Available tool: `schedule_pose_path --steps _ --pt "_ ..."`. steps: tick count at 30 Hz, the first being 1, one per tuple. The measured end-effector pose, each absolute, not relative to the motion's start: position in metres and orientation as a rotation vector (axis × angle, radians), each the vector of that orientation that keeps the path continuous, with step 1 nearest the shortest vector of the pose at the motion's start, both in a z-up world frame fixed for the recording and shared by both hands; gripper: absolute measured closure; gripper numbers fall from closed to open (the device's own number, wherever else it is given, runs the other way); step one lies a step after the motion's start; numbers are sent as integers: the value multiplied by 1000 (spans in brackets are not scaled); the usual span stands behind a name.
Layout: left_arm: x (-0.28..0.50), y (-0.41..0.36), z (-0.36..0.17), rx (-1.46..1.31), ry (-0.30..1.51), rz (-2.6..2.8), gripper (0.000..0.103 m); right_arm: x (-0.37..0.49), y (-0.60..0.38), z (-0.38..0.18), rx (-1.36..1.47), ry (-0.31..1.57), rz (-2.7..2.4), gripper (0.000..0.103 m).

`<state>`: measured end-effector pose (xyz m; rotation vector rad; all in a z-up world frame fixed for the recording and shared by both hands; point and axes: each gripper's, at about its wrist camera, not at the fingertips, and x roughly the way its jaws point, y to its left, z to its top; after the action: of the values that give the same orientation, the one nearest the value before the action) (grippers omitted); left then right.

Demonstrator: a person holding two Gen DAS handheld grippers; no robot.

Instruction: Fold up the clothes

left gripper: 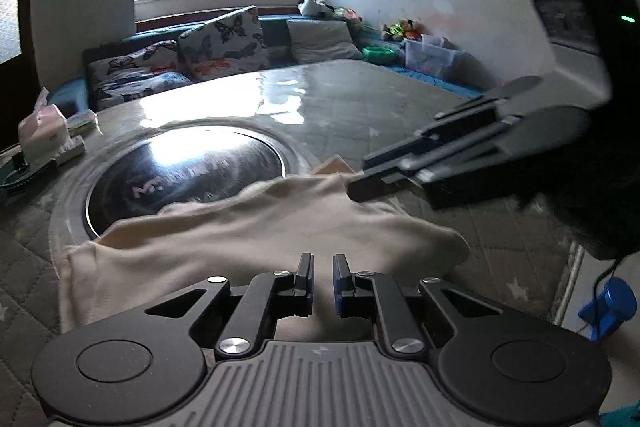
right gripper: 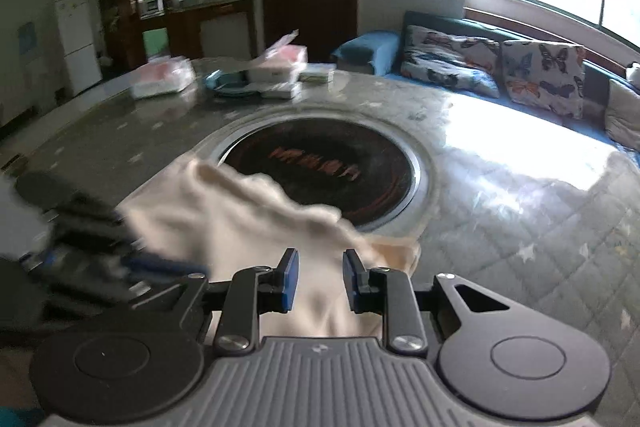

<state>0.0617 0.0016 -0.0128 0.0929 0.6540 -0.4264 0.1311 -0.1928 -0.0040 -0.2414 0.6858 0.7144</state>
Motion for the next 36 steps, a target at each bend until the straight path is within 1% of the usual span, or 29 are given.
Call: schedule_pose_path --steps 5,9,15,19,23,29,33,36 --pt "57 4 -21 93 675 -424 91 102 -195 -18 -278 685 755 80" --pt "56 13 -17 77 665 -396 91 97 -199 -30 -279 692 747 81" --pt "61 32 -14 35 658 -326 91 97 -197 -21 -278 673 751 81" --pt "62 51 -23 23 676 -262 91 98 -197 -31 -272 700 752 81" --pt "57 67 -16 0 666 -233 90 99 -198 -26 -270 699 748 81" --pt "56 90 -15 -43 656 -154 90 107 -169 -14 -271 660 804 81" --pt "54 106 -19 -62 668 -110 90 117 -140 -18 -264 653 843 81" --pt "52 112 -19 -76 669 -104 90 126 -123 -31 -273 685 845 81"
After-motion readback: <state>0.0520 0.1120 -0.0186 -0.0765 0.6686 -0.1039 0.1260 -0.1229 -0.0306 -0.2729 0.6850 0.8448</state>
